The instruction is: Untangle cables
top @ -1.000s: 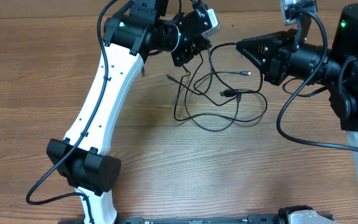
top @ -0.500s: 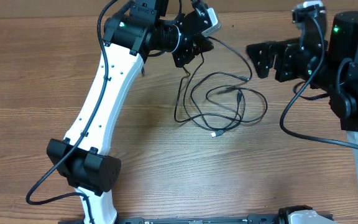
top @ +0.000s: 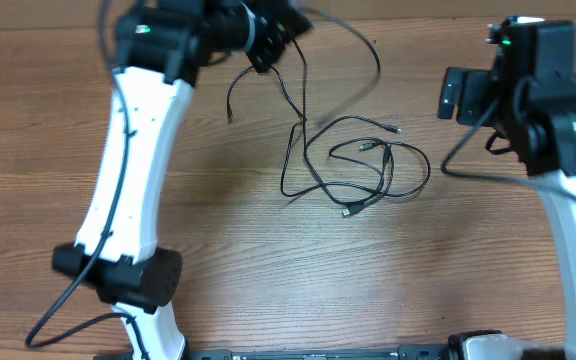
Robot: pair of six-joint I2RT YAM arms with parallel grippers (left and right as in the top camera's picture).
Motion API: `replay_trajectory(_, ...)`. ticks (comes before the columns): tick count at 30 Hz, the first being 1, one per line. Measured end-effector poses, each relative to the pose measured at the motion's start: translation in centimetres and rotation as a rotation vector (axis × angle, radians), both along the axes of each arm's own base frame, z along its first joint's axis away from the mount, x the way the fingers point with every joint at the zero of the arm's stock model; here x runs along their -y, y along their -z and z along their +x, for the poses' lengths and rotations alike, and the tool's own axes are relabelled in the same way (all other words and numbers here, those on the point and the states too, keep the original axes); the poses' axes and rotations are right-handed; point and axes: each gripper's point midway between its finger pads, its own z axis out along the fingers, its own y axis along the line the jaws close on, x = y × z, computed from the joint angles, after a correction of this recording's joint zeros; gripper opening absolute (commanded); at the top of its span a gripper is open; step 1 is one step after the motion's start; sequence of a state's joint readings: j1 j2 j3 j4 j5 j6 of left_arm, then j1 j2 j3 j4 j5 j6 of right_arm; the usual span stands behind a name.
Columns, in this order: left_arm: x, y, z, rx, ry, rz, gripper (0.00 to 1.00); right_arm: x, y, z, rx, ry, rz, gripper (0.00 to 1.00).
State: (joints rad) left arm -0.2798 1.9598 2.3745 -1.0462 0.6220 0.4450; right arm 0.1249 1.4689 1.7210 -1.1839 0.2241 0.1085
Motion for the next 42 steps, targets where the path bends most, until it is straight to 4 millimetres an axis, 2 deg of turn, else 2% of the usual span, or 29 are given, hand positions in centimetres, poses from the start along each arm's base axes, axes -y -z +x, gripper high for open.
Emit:
replay_trajectory(4, -3.7, -6.0, 0.3, 0.139, -0.221, 0.013, 0.04, -0.7, 3.7, 1.7, -0.097, -0.008, 0.020, 1.00)
replay_trajectory(9, -8.0, -12.5, -2.3, 0.285, -0.439, -0.002, 0.04, -3.2, 7.5, 3.7, -0.183, -0.081, 0.120, 1.00)
replay_trajectory(12, -9.8, -15.0, -3.8, 0.339, -0.526, -0.016, 0.04, -5.3, 8.9, 4.2, -0.219, -0.169, 0.199, 1.00)
replay_trajectory(14, -10.7, -15.9, -4.4, 0.358, -0.568, -0.018, 0.04, -6.8, 9.8, 4.4, -0.248, -0.229, 0.255, 1.00)
replay_trajectory(18, -11.6, -16.0, -4.3, 0.355, -0.626, -0.017, 0.04, -8.9, 12.3, 4.2, -0.332, -0.308, 0.350, 1.00)
replay_trajectory(22, -12.0, -15.2, -4.2, 0.322, -0.652, -0.008, 0.04, -10.1, 15.3, 4.0, -0.418, -0.325, 0.417, 1.00)
replay_trajectory(26, -12.1, -14.5, -4.3, 0.296, -0.659, 0.006, 0.04, -10.6, 18.0, 3.8, -0.477, -0.263, 0.484, 1.00)
replay_trajectory(30, -12.3, -13.8, -4.4, 0.270, -0.663, 0.020, 0.04, -11.0, 20.3, 4.8, -0.467, -0.150, 0.567, 0.99)
replay_trajectory(33, -12.3, -13.5, -4.5, 0.254, -0.667, 0.025, 0.04, -11.2, 22.1, 5.4, -0.454, -0.074, 0.617, 0.89)
replay_trajectory(38, -12.3, -12.7, -4.5, 0.226, -0.669, 0.036, 0.04, -11.1, 24.7, 5.1, -0.473, 0.039, 0.677, 0.88)
replay_trajectory(42, -12.3, -12.1, -4.6, 0.204, -0.669, 0.047, 0.04, -11.1, 25.5, 4.9, -0.476, 0.082, 0.698, 0.69)
